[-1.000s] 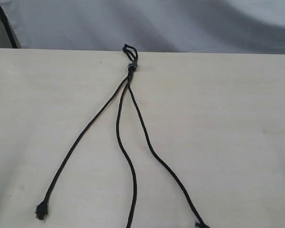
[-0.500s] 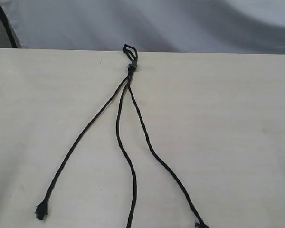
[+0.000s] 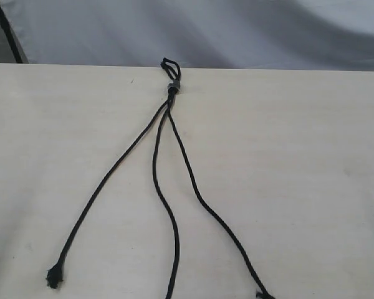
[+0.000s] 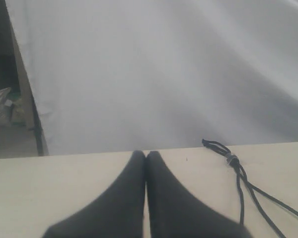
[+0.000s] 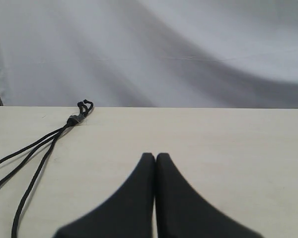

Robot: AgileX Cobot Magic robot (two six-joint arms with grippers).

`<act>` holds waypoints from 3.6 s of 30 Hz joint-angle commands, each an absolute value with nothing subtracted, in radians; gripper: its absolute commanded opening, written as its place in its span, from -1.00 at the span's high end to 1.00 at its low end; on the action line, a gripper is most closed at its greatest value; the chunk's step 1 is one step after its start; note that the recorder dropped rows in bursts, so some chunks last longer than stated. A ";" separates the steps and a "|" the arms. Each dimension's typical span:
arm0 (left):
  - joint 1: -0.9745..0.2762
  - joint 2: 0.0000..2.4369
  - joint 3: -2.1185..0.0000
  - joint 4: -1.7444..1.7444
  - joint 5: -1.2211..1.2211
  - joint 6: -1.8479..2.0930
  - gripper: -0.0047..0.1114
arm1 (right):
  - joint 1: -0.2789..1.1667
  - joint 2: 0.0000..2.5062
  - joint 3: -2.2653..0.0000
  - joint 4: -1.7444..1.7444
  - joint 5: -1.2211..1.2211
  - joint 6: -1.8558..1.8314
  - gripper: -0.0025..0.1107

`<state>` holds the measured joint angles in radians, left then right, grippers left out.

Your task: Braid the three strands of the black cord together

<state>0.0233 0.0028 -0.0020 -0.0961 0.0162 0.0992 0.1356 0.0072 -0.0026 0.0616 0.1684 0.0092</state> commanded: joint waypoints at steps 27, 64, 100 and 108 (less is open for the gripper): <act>0.025 0.000 0.000 -0.105 0.006 0.099 0.91 | 0.133 0.126 -0.193 0.118 -0.091 0.229 0.95; 0.025 0.000 0.000 -0.105 0.006 0.099 0.91 | 0.880 1.680 -0.927 0.087 0.397 0.089 0.92; 0.025 0.000 0.000 -0.105 0.006 0.099 0.91 | 0.933 1.904 -1.024 -0.011 0.472 0.146 0.26; 0.025 0.000 0.000 -0.105 0.006 0.099 0.91 | 0.929 1.908 -1.024 -0.090 0.476 0.247 0.26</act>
